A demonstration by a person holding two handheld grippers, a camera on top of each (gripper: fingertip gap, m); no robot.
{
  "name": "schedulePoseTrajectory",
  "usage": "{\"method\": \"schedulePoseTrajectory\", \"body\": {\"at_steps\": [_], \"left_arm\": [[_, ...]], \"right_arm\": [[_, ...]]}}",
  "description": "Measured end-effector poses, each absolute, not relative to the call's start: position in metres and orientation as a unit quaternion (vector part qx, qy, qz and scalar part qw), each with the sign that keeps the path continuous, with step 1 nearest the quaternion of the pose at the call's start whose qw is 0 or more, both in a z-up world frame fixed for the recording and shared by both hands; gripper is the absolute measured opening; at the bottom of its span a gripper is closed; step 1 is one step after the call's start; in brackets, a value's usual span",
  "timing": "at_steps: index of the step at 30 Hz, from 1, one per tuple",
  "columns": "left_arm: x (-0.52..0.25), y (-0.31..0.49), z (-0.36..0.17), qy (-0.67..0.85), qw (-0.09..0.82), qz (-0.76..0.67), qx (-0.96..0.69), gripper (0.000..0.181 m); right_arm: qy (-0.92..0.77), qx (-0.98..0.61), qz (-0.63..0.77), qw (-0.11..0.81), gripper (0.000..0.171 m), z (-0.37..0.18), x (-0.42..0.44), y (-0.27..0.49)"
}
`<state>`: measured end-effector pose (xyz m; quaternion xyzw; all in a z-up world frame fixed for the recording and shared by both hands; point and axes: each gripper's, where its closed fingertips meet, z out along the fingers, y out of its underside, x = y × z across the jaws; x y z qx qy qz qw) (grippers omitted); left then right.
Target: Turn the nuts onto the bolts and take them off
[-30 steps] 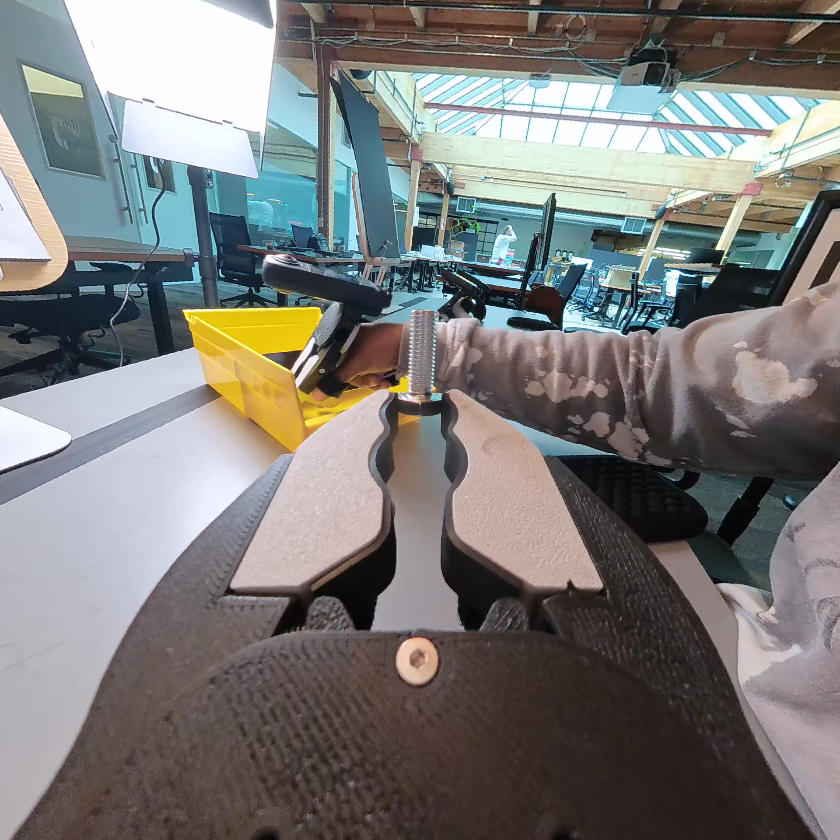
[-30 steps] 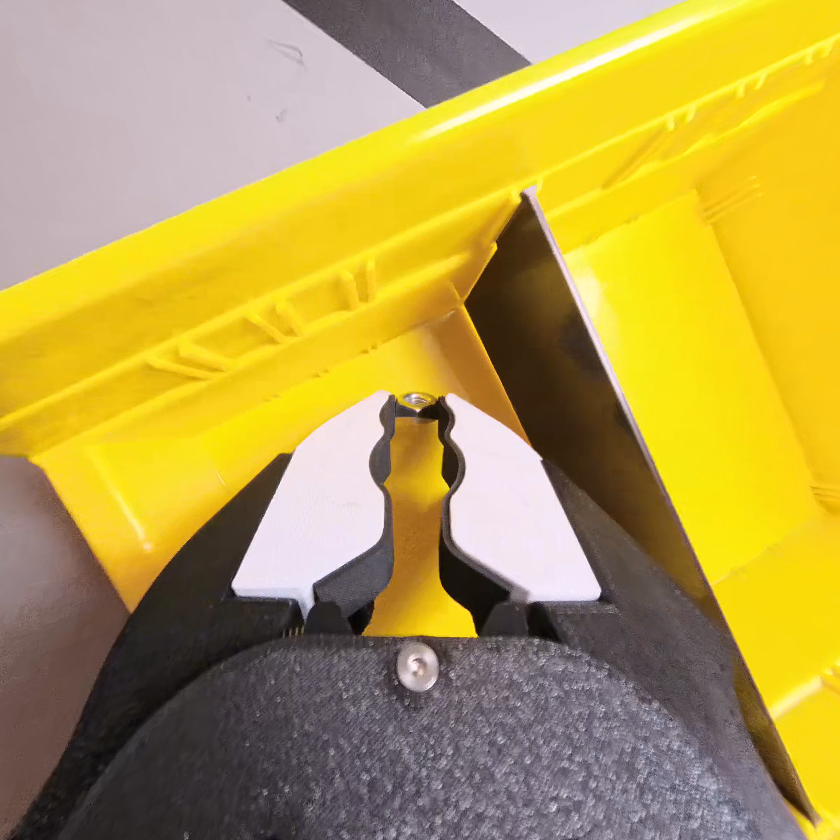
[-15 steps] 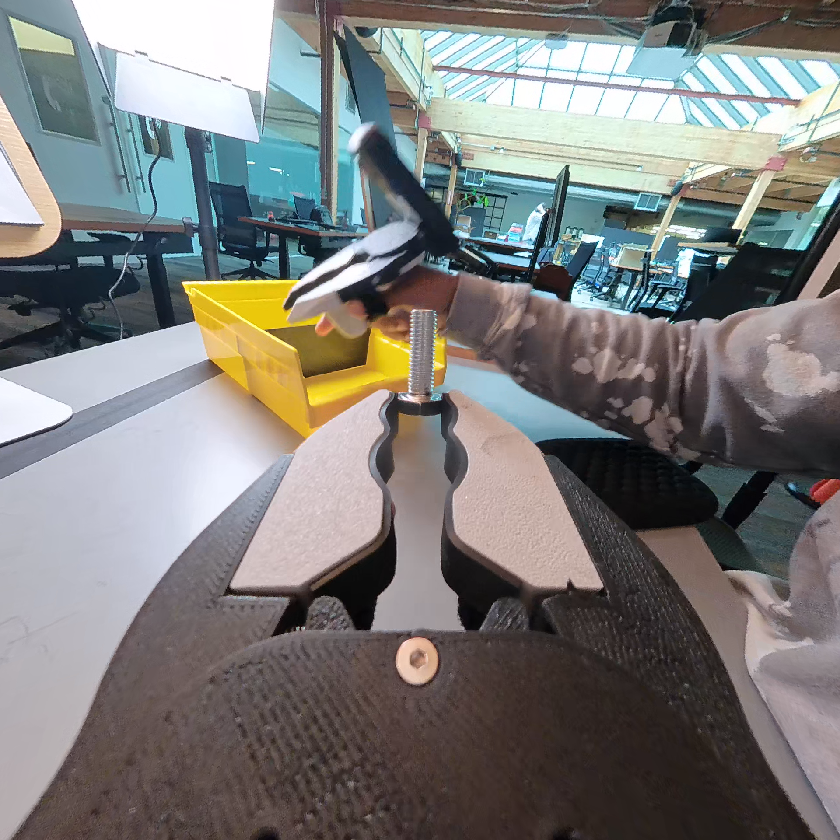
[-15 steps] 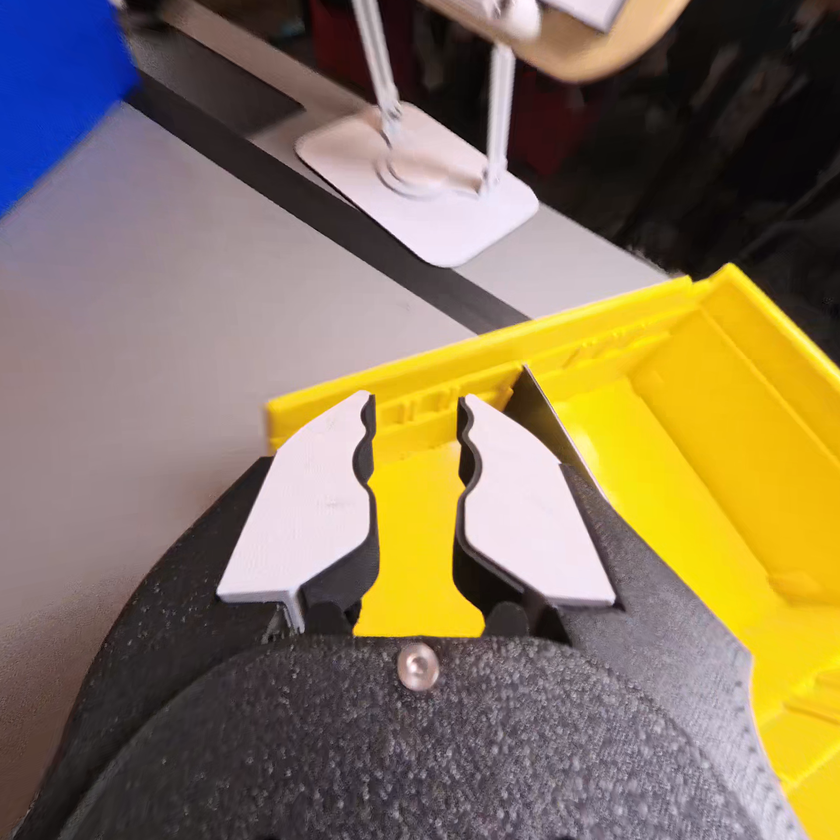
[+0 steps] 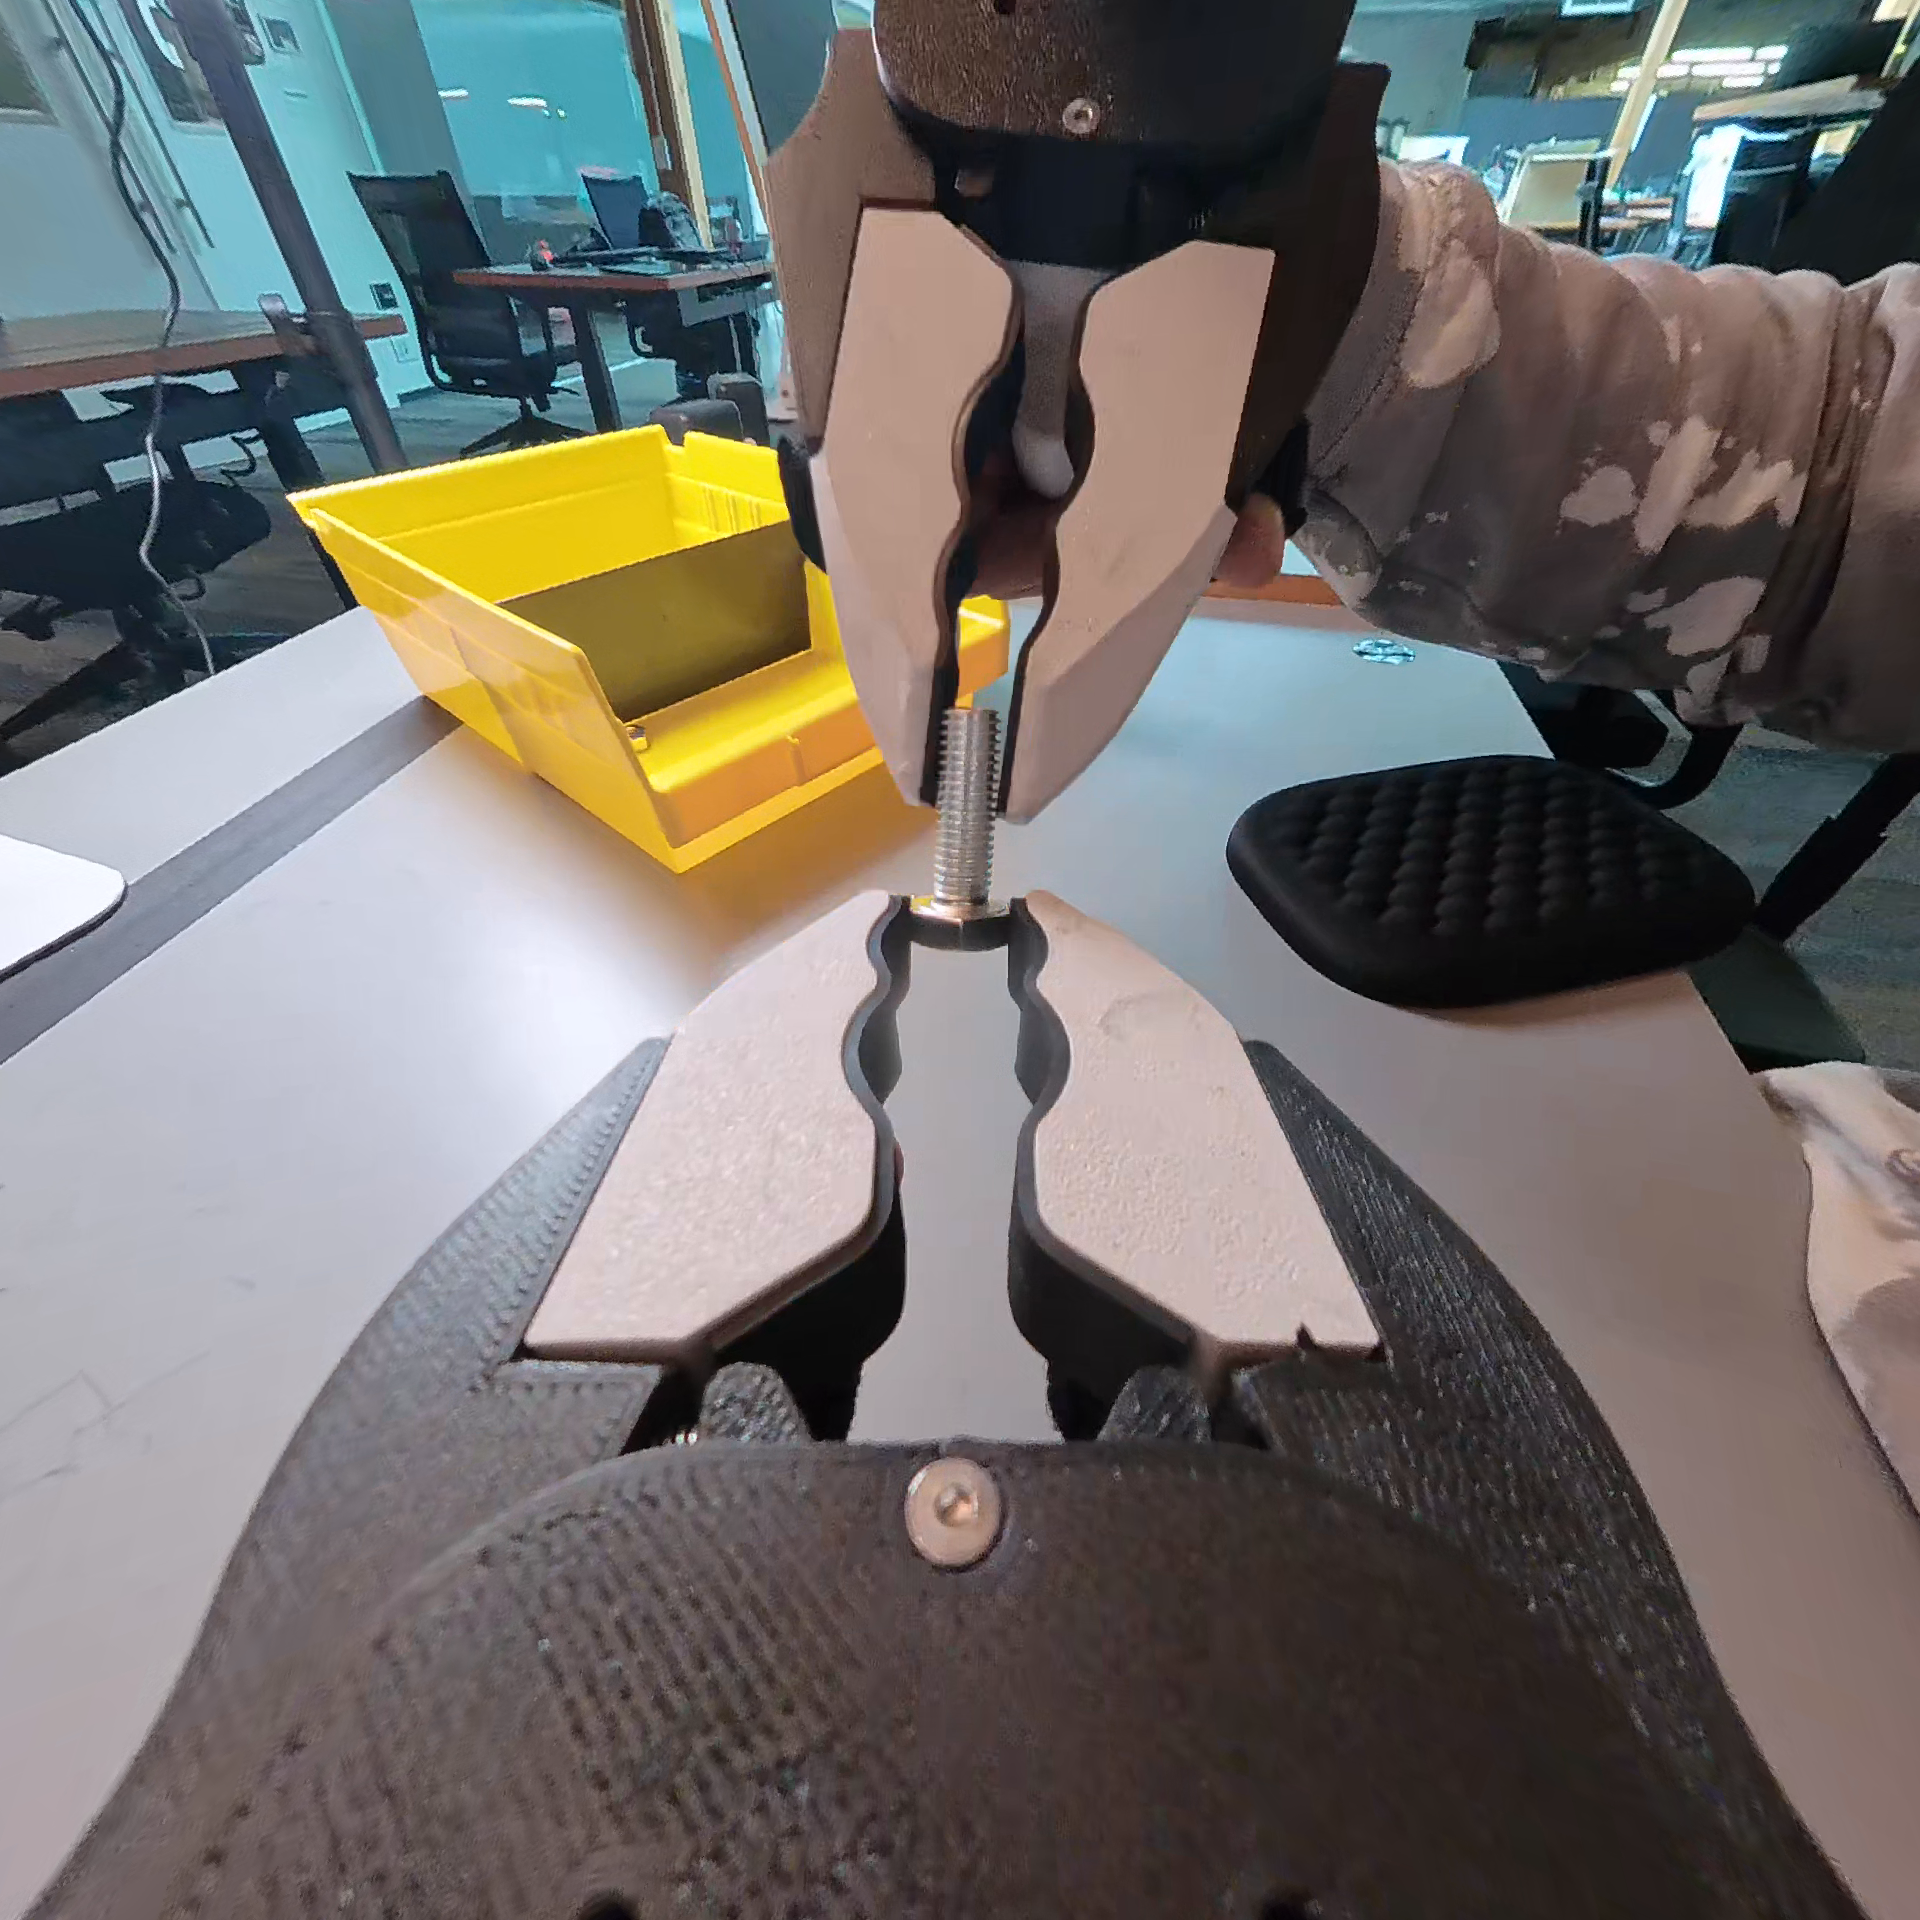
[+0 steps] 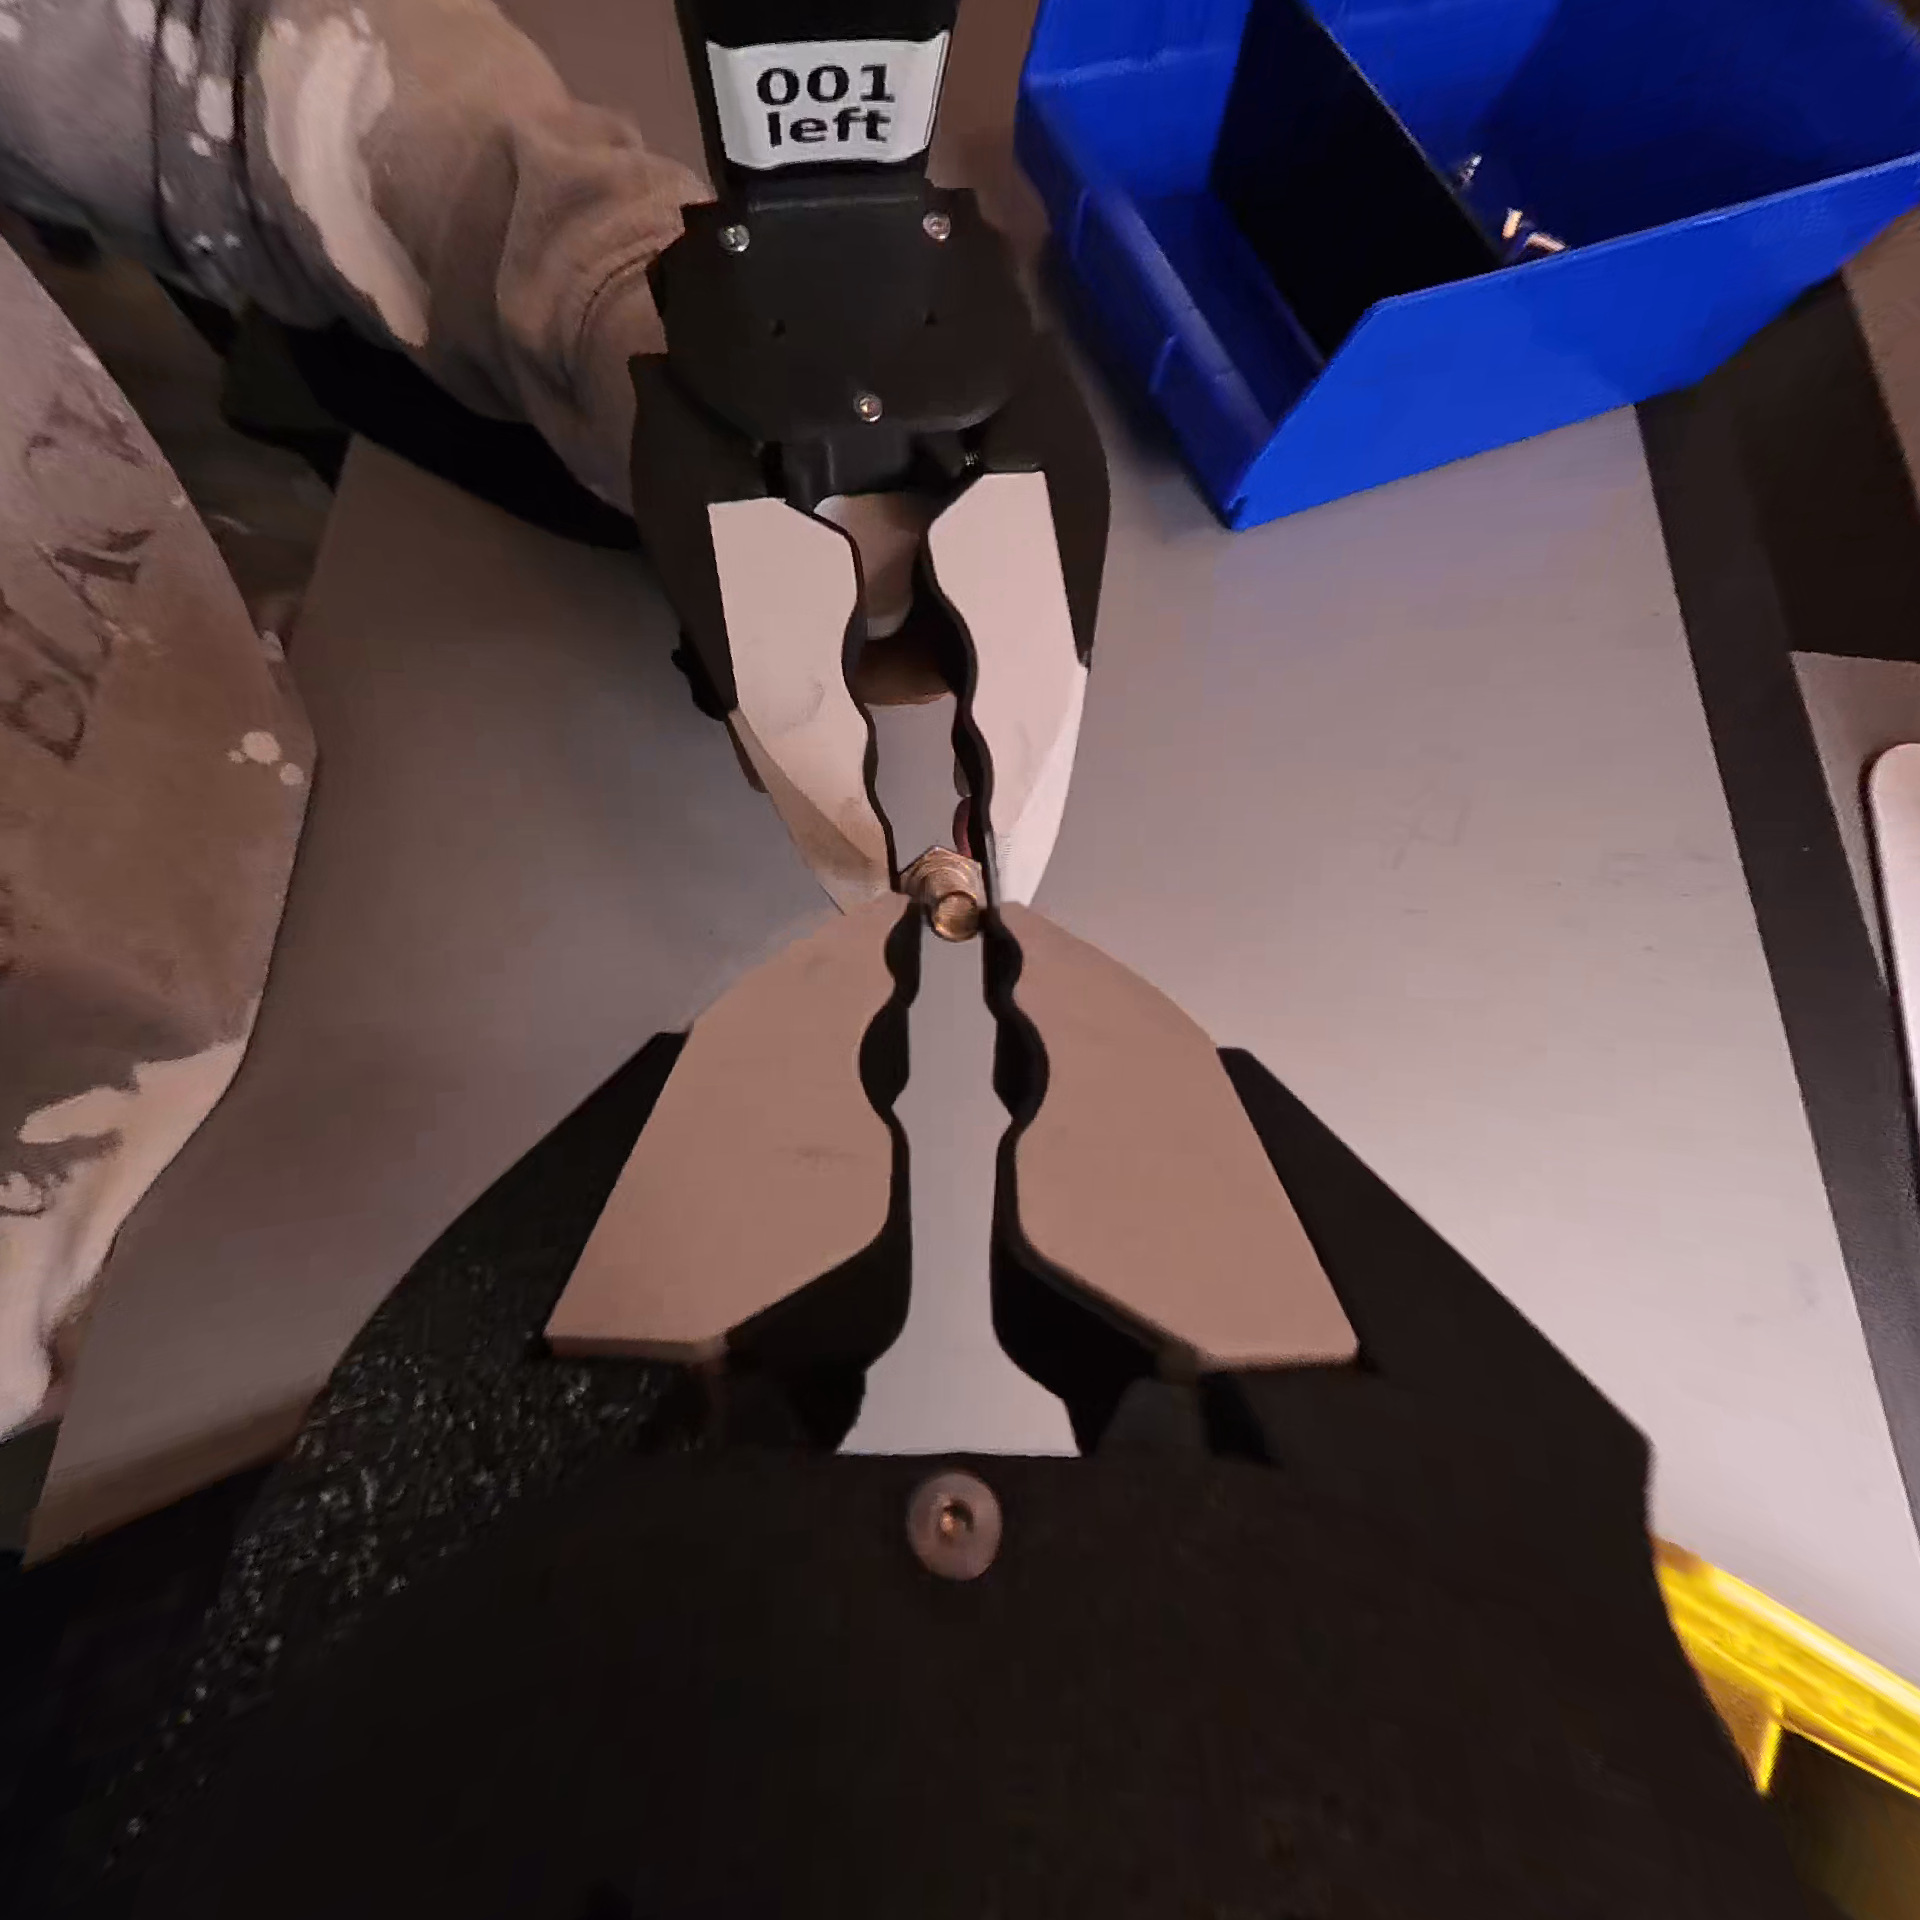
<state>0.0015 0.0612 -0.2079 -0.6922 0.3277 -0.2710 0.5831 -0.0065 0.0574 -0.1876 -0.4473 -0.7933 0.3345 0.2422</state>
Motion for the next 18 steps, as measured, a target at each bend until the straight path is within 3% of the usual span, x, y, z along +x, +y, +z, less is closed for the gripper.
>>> {"method": "schedulePoseTrajectory", "body": {"at_steps": [9, 18], "left_arm": [[-0.005, 0.056, -0.19, 0.31, 0.584, -0.346, -0.665, 0.018], [0.005, 0.054, -0.205, 0.337, 0.563, -0.329, -0.68, 0.018]], "right_arm": [[-0.75, -0.474, 0.384, 0.255, 0.009, -0.206, 0.003, 0.063], [-0.792, -0.462, 0.292, 0.272, 0.02, -0.202, 0.01, 0.06]]}}
